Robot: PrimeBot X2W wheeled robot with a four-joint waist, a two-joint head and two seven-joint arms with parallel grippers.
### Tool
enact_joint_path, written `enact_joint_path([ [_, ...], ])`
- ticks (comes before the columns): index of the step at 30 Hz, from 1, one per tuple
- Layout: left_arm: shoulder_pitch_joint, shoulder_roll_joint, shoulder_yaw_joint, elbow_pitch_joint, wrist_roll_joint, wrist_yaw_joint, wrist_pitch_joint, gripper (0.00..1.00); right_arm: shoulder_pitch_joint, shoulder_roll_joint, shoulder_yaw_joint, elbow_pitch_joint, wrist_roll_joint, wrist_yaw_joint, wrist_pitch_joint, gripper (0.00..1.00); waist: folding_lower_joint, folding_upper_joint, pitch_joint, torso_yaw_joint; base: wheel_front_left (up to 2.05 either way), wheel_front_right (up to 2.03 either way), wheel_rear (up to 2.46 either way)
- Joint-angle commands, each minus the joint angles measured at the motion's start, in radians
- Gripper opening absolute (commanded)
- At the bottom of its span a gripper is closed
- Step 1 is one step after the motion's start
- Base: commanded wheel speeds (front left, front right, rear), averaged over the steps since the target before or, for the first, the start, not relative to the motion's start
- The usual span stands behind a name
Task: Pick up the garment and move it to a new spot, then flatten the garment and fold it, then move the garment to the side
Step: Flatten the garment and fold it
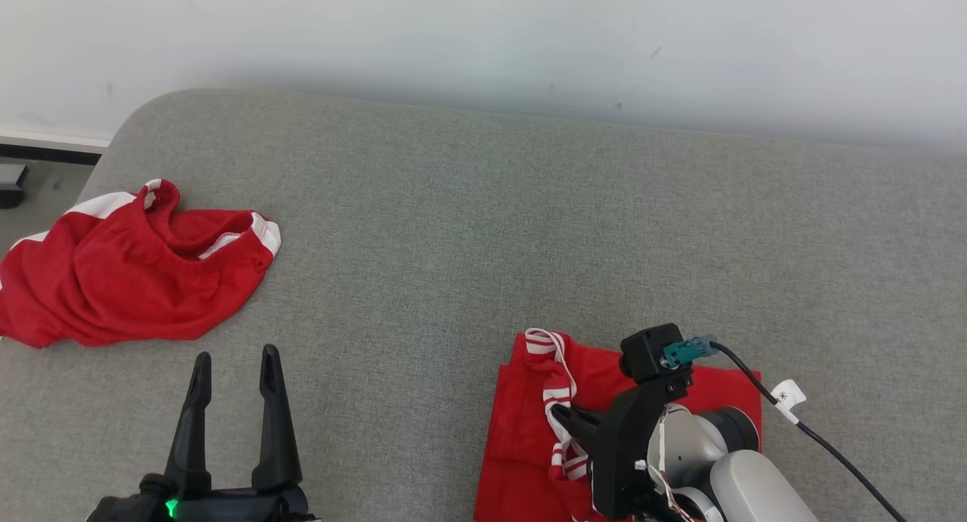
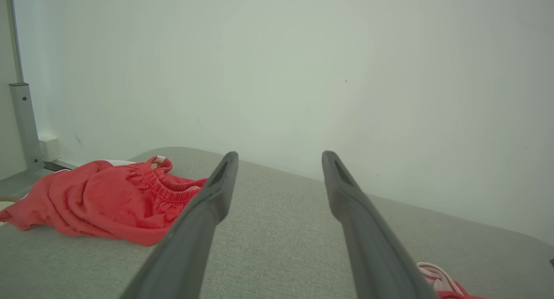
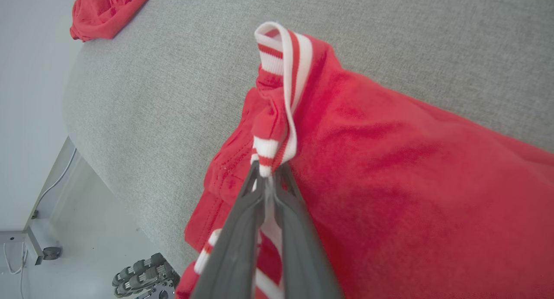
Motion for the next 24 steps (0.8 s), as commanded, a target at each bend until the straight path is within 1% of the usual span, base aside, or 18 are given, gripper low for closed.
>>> enact_joint_path([
  [1, 0.004, -0.001, -0.006, -0.004, -0.011, 0.005, -0.003, 1.0, -0.018, 0.0, 0.006, 0.019, 0.005, 0.001, -0.019, 0.0, 0.0, 0.0, -0.002, 0.0, 0.0, 0.0, 0.0],
  [2, 0.005, -0.001, -0.008, -0.004, -0.01, 0.007, -0.003, 1.0, -0.021, -0.001, 0.007, 0.027, 0.008, 0.001, -0.026, 0.0, 0.0, 0.0, -0.003, 0.0, 0.0, 0.0, 0.0],
  [3, 0.005, -0.001, -0.01, -0.005, -0.01, 0.008, -0.003, 1.0, -0.025, 0.0, 0.011, 0.035, 0.015, 0.001, -0.035, 0.33, 0.0, 0.0, -0.004, 0.0, 0.0, 0.0, 0.0],
  [4, 0.006, -0.001, -0.011, -0.005, -0.011, 0.008, -0.003, 1.0, -0.029, 0.0, 0.015, 0.043, 0.023, 0.001, -0.047, 0.89, 0.0, 0.0, -0.005, 0.0, 0.0, 0.0, 0.0],
  [5, 0.007, -0.001, -0.012, -0.004, -0.01, 0.009, -0.003, 1.0, -0.032, 0.0, 0.018, 0.051, 0.035, 0.001, -0.053, 1.0, 0.0, 0.0, -0.006, -0.001, 0.0, 0.0, 0.0],
  [8, 0.009, -0.001, -0.012, -0.003, -0.01, 0.009, -0.003, 1.0, -0.041, -0.001, 0.023, 0.059, 0.056, 0.001, -0.074, 1.0, 0.0, 0.0, -0.007, -0.002, 0.0, 0.0, 0.0],
  [14, 0.008, -0.001, -0.011, 0.003, -0.008, 0.007, -0.003, 1.0, -0.072, 0.0, 0.059, 0.054, 0.174, 0.001, -0.157, 1.0, 0.0, 0.0, -0.013, -0.007, 0.0, 0.0, 0.0],
  [16, 0.007, -0.001, -0.013, 0.005, -0.008, 0.007, -0.003, 1.0, -0.083, -0.001, 0.069, 0.045, 0.193, 0.001, -0.175, 1.0, 0.0, 0.0, -0.016, -0.008, 0.0, 0.0, 0.0],
  [19, 0.011, -0.001, -0.015, 0.006, -0.007, 0.006, -0.003, 1.0, -0.093, -0.001, 0.053, 0.02, 0.177, 0.001, -0.211, 1.0, 0.0, 0.0, -0.023, -0.009, 0.0, 0.0, 0.0],
  [22, 0.02, -0.001, -0.015, 0.003, -0.002, 0.008, -0.003, 1.0, -0.087, -0.001, 0.012, -0.027, 0.119, 0.001, -0.255, 1.0, 0.0, 0.0, -0.031, -0.009, 0.0, 0.0, 0.0],
  [24, 0.026, -0.001, -0.012, 0.0, 0.001, 0.009, -0.003, 1.0, -0.06, -0.006, -0.033, -0.059, 0.063, 0.001, -0.288, 1.0, 0.0, 0.0, -0.04, -0.011, 0.0, 0.0, 0.0],
])
